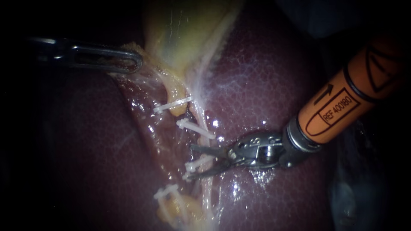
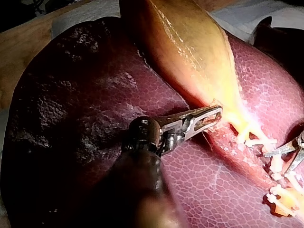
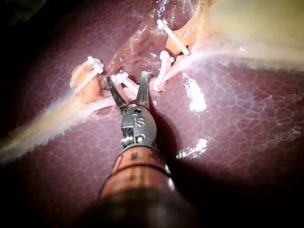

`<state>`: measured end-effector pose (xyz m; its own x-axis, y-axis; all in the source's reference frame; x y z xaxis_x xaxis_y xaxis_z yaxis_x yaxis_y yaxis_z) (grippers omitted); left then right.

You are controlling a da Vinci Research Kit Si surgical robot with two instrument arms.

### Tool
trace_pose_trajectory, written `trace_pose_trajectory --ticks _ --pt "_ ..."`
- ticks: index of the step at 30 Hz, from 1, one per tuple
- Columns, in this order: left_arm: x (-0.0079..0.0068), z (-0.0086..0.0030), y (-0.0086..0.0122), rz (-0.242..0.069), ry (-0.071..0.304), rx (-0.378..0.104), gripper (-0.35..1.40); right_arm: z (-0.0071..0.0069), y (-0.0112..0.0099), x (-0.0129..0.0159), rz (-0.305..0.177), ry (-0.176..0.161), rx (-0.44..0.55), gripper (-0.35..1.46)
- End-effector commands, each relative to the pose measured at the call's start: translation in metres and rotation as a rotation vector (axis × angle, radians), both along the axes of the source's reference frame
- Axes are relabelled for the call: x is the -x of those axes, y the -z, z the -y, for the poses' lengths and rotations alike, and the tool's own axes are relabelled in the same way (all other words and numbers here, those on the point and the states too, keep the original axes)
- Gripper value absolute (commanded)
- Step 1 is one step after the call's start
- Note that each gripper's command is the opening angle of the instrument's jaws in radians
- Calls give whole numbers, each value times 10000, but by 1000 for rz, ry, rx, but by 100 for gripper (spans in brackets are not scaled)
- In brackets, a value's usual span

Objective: Go to the cutting position right tube

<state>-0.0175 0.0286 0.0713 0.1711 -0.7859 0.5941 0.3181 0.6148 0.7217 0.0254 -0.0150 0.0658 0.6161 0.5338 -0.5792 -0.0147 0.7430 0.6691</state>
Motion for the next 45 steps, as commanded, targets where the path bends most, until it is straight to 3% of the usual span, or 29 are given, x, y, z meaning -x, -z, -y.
trace_pose_trajectory --ticks 1,10,15,20,34,41,45 --pt "-1 0 0 0 0 0 -35 0 0 0 1 0 0 125" --pt "-1 0 0 0 0 -1 -35 -7 34 3 10 -17 -49 129" --pt "-2 -1 1 1 0 -1 -35 -17 56 18 20 -32 -95 130" --pt "-2 -1 1 1 -1 -1 -35 -21 62 37 40 -51 -146 130" --pt "-3 -1 0 1 -1 -1 -35 -25 25 56 69 -61 -232 130" --pt "-3 -1 0 1 -1 -1 -35 -17 -2 44 70 -31 -269 132" --pt "-3 -1 0 1 -1 -1 -35 -17 -13 36 44 -19 -291 132"
